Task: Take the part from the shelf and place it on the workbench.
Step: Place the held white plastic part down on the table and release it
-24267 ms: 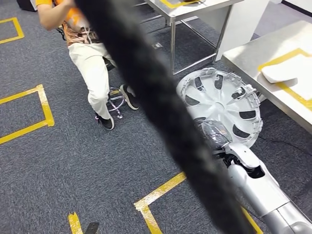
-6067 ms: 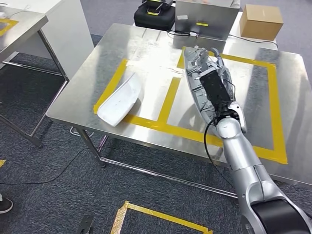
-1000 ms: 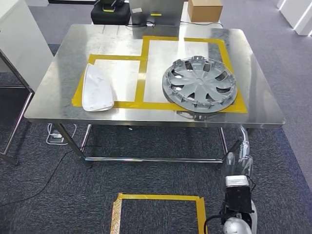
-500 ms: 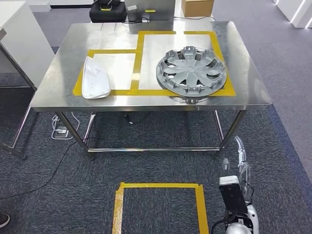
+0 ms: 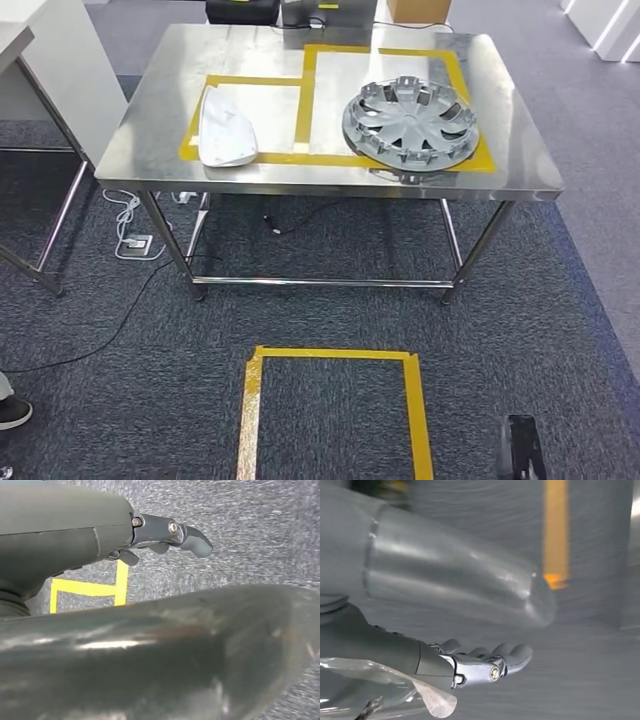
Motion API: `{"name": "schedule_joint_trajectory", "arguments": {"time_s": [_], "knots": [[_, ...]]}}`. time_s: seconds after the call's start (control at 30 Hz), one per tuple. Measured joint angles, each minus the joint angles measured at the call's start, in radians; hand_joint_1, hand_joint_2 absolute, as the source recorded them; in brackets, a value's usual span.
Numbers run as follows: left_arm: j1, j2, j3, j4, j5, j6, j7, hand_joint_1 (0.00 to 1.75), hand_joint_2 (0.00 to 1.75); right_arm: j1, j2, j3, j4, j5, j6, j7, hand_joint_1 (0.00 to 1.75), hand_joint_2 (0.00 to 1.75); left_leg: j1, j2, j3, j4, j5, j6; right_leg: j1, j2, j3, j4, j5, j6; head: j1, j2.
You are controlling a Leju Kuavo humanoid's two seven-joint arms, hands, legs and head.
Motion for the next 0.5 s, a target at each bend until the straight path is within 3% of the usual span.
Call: {"name": "schedule_joint_trajectory", "arguments": {"time_s": [0.03, 0.1, 0.17, 0.2, 0.27, 0.3, 0.37, 0.4, 0.43, 0.47, 0.5], "knots": [[-0.001, 0.000, 0.003, 0.000, 0.004, -0.005, -0.002, 0.00, 0.00, -0.013, 0.005, -0.033, 0.064, 0.001, 0.000, 0.023, 0.00, 0.00, -0.002, 0.000, -0.016, 0.001, 0.013, -0.001, 0.001, 0.000, 0.032, -0.019, 0.034, -0.005, 0.000, 0.000], [-0.003, -0.001, 0.010, 0.000, 0.012, -0.015, -0.008, 0.00, 0.00, -0.037, 0.016, -0.077, 0.165, 0.015, -0.013, 0.077, 0.00, 0.00, -0.007, 0.001, -0.038, 0.003, 0.035, -0.006, 0.006, 0.001, 0.149, -0.149, 0.069, -0.017, 0.001, 0.000], [-0.006, -0.002, 0.013, 0.000, 0.011, -0.022, -0.012, 0.00, 0.00, -0.061, 0.031, -0.096, 0.237, 0.048, -0.042, 0.147, 0.00, 0.00, -0.011, 0.005, -0.049, 0.007, 0.056, -0.014, 0.011, 0.002, 0.252, -0.299, 0.042, -0.028, 0.000, 0.000], [-0.007, -0.002, 0.013, 0.000, 0.009, -0.022, -0.009, 0.00, 0.00, -0.069, 0.038, -0.098, 0.266, 0.073, -0.060, 0.187, 0.00, 0.00, -0.011, 0.006, -0.053, 0.007, 0.067, -0.018, 0.014, 0.002, 0.276, -0.339, 0.030, -0.032, 0.000, 0.000], [-0.006, -0.002, 0.015, 0.000, 0.003, -0.020, 0.001, 0.00, 0.00, -0.076, 0.053, -0.096, 0.315, 0.127, -0.092, 0.268, 0.00, 0.00, -0.010, 0.005, -0.059, 0.007, 0.078, -0.028, 0.014, -0.003, 0.266, -0.351, 0.035, -0.044, -0.001, 0.000], [-0.003, -0.001, 0.016, 0.000, 0.001, -0.019, 0.007, 0.00, 0.00, -0.078, 0.058, -0.093, 0.334, 0.149, -0.103, 0.300, 0.00, 0.00, -0.009, 0.002, -0.065, 0.018, 0.058, -0.035, 0.012, -0.006, 0.256, -0.351, 0.046, -0.053, -0.001, 0.000], [0.004, 0.001, 0.019, 0.001, -0.002, -0.018, 0.014, 0.00, 0.00, -0.080, 0.065, -0.087, 0.363, 0.175, -0.113, 0.336, 0.00, 0.00, -0.004, -0.004, -0.081, 0.092, -0.040, -0.049, 0.010, -0.010, 0.228, -0.350, 0.071, -0.066, -0.005, 0.000], [0.006, 0.002, 0.021, 0.001, -0.003, -0.017, 0.017, 0.00, 0.00, -0.082, 0.066, -0.085, 0.373, 0.184, -0.115, 0.347, 0.00, 0.00, -0.001, -0.005, -0.090, 0.154, -0.098, -0.054, 0.010, -0.010, 0.212, -0.347, 0.084, -0.069, -0.007, 0.000], [0.007, 0.003, 0.023, 0.001, -0.004, -0.017, 0.019, 0.00, 0.00, -0.084, 0.068, -0.081, 0.383, 0.193, -0.114, 0.361, 0.00, 0.00, 0.001, -0.005, -0.095, 0.220, -0.137, -0.058, 0.011, -0.011, 0.196, -0.343, 0.094, -0.069, -0.009, 0.000], [0.006, 0.005, 0.025, 0.001, -0.004, -0.016, 0.022, 0.00, 0.00, -0.086, 0.070, -0.076, 0.392, 0.204, -0.112, 0.377, 0.00, 0.00, 0.003, -0.005, -0.094, 0.270, -0.147, -0.061, 0.011, -0.012, 0.179, -0.336, 0.104, -0.069, -0.009, 0.000], [0.006, 0.006, 0.027, 0.001, -0.004, -0.015, 0.026, 0.00, 0.00, -0.087, 0.072, -0.070, 0.400, 0.213, -0.108, 0.395, 0.00, 0.00, 0.005, -0.005, -0.083, 0.295, -0.132, -0.063, 0.011, -0.013, 0.160, -0.329, 0.113, -0.067, -0.009, 0.000]]}}
